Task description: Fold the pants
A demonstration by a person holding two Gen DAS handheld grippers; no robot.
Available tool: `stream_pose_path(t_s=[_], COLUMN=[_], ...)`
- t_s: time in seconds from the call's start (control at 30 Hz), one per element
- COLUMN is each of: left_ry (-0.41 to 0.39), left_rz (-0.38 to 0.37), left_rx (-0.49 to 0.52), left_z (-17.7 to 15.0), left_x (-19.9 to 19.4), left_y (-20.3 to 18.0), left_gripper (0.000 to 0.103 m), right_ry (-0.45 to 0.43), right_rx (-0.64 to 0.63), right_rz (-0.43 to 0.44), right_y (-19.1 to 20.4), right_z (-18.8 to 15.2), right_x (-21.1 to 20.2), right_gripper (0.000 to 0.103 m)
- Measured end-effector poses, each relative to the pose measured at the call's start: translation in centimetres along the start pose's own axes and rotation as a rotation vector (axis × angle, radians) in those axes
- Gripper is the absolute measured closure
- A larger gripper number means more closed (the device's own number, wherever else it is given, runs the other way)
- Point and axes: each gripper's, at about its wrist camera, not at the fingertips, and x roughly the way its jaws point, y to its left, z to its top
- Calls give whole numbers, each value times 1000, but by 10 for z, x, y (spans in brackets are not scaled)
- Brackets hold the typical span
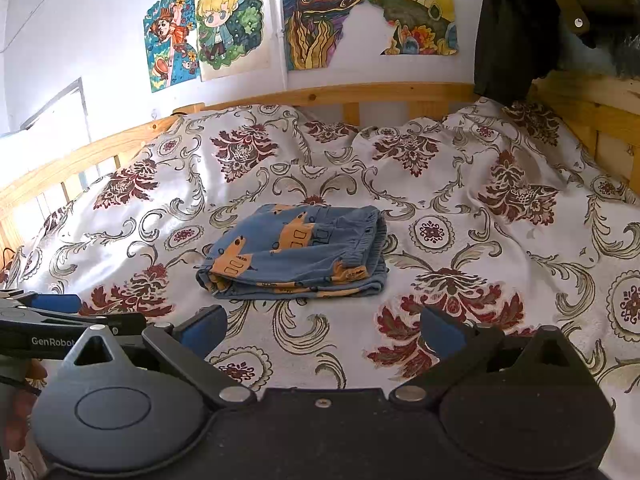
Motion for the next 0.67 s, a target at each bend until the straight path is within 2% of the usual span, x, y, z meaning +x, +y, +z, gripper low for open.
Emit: stream_pose_path(t_s=[0.13, 0.2, 0.37, 0.67], left_ry=[-3, -20, -58, -59], left_rz=[4, -21, -15, -8], left_rx=[-27, -41, -17, 1], left_z=[1, 1, 4, 1], left_x=[-3, -6, -11, -11], left_y=[0, 1, -3, -7], left_gripper=[0, 0, 0, 0], right_ry=[0, 0, 1, 2], right_rx=[0, 0, 0, -1], right_rz=[-1, -1, 0, -1], right_y=[0, 0, 0, 0], right_z=[0, 0, 0, 0], right_x=[0, 0, 0, 0], right_gripper=[1, 1, 1, 1])
